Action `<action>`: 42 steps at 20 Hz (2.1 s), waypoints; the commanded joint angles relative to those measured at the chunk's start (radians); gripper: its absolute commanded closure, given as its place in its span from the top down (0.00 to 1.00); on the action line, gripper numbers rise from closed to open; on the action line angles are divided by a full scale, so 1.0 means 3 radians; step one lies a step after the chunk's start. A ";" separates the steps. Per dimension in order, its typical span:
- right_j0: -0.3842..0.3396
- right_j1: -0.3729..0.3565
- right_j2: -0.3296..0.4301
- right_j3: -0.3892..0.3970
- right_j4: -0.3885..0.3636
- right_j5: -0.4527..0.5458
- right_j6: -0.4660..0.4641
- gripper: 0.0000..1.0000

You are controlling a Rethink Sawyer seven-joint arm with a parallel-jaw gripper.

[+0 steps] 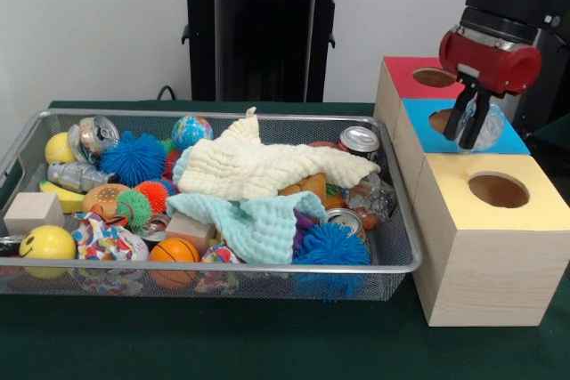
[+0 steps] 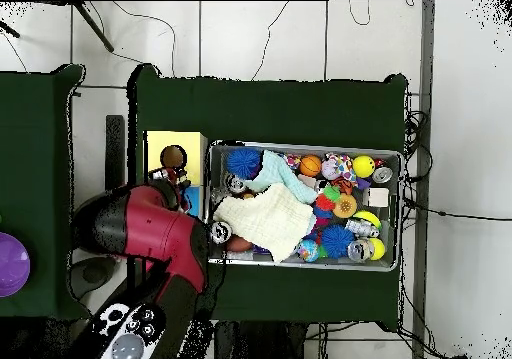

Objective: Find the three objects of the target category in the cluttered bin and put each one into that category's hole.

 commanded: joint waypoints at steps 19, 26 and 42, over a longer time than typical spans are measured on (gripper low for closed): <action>-0.0176 -0.0155 0.0929 0.1049 -0.0335 -0.0870 0.0165 0.00; -0.0219 -0.0205 0.0980 0.1155 -0.0519 -0.0976 0.0136 0.00; -0.0284 -0.0321 0.1114 0.1304 -0.0714 -0.1101 0.0205 0.00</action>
